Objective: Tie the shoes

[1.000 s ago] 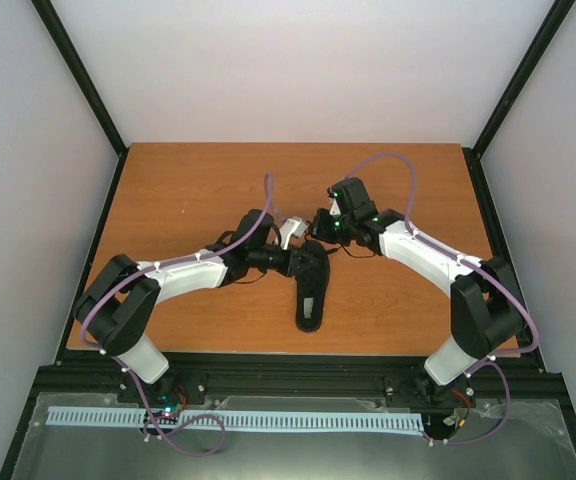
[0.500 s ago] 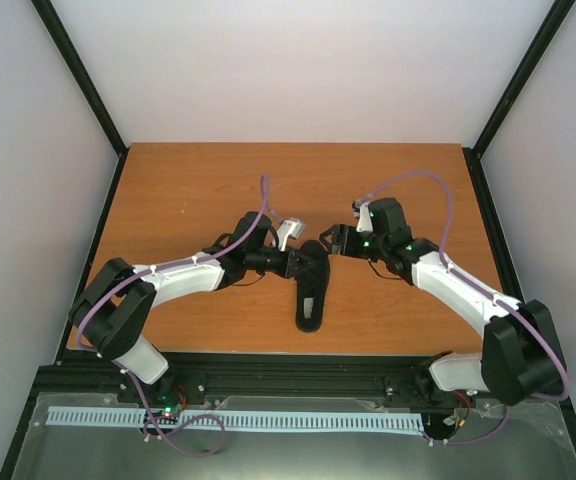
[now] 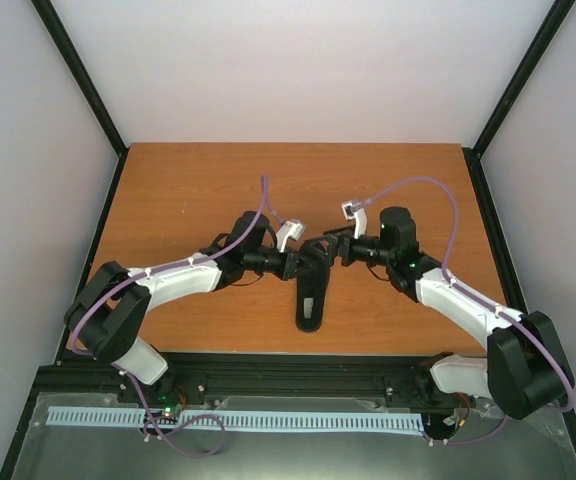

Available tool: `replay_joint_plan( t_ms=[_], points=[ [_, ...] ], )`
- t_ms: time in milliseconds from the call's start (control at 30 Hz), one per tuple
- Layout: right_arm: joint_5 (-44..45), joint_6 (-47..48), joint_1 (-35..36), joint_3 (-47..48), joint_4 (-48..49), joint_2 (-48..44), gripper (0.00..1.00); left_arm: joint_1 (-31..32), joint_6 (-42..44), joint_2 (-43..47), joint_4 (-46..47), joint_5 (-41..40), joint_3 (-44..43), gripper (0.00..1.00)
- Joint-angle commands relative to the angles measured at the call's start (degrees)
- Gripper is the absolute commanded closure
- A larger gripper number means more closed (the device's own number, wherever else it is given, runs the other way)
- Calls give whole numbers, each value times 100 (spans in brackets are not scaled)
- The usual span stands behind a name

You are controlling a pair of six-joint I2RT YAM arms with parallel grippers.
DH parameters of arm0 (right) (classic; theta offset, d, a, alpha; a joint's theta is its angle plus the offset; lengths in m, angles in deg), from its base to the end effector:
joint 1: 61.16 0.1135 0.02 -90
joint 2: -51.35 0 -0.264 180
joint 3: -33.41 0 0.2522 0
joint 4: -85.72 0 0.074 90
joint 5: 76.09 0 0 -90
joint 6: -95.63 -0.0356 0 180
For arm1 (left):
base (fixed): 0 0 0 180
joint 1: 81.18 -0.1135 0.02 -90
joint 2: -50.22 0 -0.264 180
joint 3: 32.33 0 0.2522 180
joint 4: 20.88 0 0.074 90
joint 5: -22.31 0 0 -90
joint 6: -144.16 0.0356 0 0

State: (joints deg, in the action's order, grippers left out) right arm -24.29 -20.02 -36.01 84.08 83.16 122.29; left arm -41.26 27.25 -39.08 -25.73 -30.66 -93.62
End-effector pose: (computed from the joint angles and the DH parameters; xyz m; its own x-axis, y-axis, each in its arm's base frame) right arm 0.2299 0.1323 0.2361 -0.6845 0.0544 -0.7270 -0.6141 0.4943 0.6153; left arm 0.2359 -0.2253 0.2035 -0.7785 0.1803 -0.6012 0.6145 0.4141 -0.6716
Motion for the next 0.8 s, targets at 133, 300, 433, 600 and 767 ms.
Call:
replay_joint_plan(
  t_ms=[133, 300, 433, 600, 767],
  points=[
    [-1455, 673, 46, 651, 201, 441, 2, 42, 334, 242, -81, 501, -40, 99],
    [-1741, 984, 225, 874, -113, 695, 2, 42, 401, 182, -200, 577, -104, 99],
    [-1904, 1301, 355, 1100, -425, 964, 3, 42, 444, 145, -268, 611, -150, 99],
    [-1923, 1521, 364, 1155, -717, 1146, 5, 42, 444, 60, -257, 614, -203, 99],
    [-1894, 1693, 368, 1003, -961, 1234, 7, 42, 341, -65, -95, 671, -255, 99]
  ],
)
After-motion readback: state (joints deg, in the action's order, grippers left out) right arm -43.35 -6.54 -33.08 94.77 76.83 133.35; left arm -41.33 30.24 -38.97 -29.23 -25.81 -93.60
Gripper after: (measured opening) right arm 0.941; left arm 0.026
